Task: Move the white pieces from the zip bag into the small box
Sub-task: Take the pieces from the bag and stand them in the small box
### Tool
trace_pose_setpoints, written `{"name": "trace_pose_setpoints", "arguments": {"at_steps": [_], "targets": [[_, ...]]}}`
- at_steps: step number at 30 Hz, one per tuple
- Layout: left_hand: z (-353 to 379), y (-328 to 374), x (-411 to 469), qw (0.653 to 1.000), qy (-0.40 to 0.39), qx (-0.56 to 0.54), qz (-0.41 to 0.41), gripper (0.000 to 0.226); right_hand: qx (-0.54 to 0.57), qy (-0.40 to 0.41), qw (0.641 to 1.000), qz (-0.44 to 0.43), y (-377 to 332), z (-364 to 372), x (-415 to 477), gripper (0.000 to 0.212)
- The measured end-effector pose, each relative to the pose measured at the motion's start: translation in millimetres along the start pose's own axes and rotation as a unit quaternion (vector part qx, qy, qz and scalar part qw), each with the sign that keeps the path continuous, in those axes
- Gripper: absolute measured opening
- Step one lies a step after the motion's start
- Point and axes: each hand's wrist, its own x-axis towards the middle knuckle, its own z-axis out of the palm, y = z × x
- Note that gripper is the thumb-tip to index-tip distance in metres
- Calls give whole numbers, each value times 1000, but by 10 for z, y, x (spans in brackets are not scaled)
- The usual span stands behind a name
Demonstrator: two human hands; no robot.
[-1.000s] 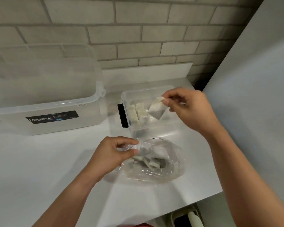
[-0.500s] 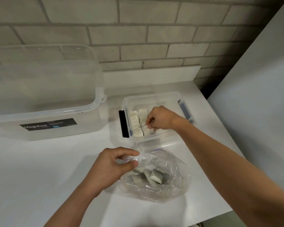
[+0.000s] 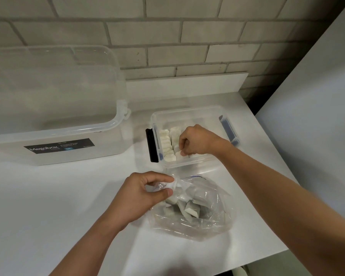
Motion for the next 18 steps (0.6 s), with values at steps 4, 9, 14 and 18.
{"name": "trace_pose_setpoints", "arguments": {"at_steps": [4, 9, 14, 18], "targets": [[-13, 17, -43, 1000, -2, 13, 18, 28, -19, 60, 998, -6, -33, -269, -217, 16], [-26, -3, -73, 996, -3, 62, 70, 46, 329, 153, 930, -55, -430, -519, -1336, 8], [26, -87, -128, 979, 13, 146, 142, 56, 92, -2, 995, -45, -546, 287, -1854, 14], [49, -144, -185, 953, -2, 253, 166, 67, -67, 35, 991, 110, -427, 833, -1792, 18]]}}
